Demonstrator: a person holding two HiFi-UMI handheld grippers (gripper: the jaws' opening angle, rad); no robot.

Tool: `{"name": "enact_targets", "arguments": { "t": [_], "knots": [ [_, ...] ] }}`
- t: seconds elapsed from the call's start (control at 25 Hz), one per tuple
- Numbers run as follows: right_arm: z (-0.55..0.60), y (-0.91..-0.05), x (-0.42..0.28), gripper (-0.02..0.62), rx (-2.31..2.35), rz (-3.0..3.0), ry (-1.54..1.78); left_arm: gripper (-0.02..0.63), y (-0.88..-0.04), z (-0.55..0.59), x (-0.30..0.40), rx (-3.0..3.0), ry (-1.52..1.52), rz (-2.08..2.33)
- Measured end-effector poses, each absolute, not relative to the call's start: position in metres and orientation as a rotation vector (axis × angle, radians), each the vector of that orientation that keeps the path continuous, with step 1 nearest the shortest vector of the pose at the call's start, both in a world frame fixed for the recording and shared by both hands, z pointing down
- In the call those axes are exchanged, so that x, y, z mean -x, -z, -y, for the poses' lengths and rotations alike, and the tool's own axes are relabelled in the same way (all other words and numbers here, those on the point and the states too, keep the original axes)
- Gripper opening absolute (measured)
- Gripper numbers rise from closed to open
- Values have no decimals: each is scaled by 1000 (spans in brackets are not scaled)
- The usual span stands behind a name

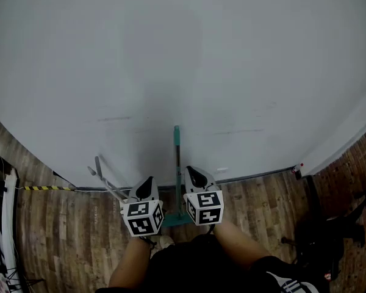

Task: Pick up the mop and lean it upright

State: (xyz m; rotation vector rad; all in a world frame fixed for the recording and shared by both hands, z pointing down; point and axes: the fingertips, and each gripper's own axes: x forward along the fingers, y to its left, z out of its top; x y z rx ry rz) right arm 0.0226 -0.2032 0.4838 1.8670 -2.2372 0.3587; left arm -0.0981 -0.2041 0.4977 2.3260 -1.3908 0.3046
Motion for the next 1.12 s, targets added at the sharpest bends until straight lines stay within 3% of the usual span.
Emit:
{"name": "enact_targets", "arguments": {
  "t": [0.24,0.4,0.76,1.12],
  "knots": [
    [244,-503,-36,18,-1844,2203,-329,-3,-498,216,91,-2294,-329,1447],
    [273,-523,-42,99,-1794,2190,-371,-3,-492,221,94,-2269,-331,1520],
    [348,-567,-43,154,-1727,2126,-473,-3,-492,213,101,-2201,-357,1633],
    [386,-602,-45,161,-1671,1996,-486,-3,-495,194,117,-2121,-367,1718]
  ]
}}
